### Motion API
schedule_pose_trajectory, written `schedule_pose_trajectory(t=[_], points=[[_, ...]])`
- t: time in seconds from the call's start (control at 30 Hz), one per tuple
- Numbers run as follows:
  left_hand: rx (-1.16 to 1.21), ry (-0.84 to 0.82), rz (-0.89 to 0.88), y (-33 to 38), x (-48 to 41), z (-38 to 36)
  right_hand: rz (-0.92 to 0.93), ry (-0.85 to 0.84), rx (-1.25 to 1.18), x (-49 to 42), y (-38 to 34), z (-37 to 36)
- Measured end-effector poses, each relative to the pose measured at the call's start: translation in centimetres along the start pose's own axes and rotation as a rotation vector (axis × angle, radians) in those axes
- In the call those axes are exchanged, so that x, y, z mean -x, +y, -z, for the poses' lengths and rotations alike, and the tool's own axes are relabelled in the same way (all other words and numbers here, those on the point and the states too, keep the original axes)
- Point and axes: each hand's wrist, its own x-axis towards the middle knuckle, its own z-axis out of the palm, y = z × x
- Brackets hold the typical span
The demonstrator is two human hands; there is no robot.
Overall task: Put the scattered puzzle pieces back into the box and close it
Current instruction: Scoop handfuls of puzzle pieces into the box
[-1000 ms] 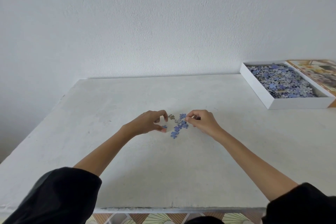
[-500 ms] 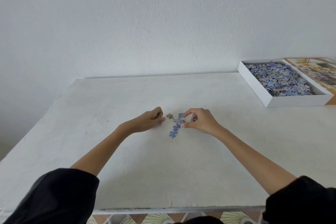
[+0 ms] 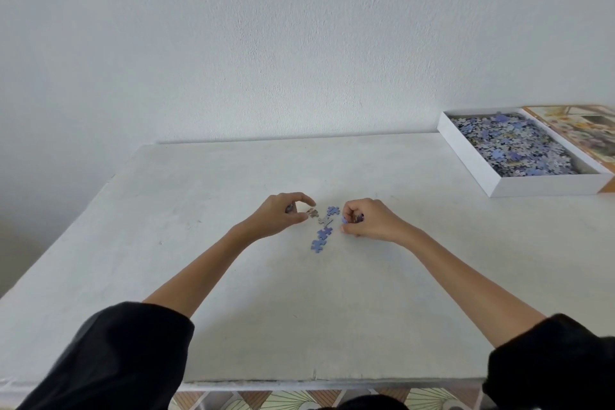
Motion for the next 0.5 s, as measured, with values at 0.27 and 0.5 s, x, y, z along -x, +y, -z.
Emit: schedule_pose_trajectory(t=[0.27,0.5], points=[[-0.109,0.048,-0.032,-0.6,-1.0,-0.6,-0.066,-0.153,-1.399,0.6,0.3,0.9],[-0.198,0.009,-0.019,-0.1,-1.5,0.0,-0.221,-0.123,-1.426,-0.1,0.9,0.9]])
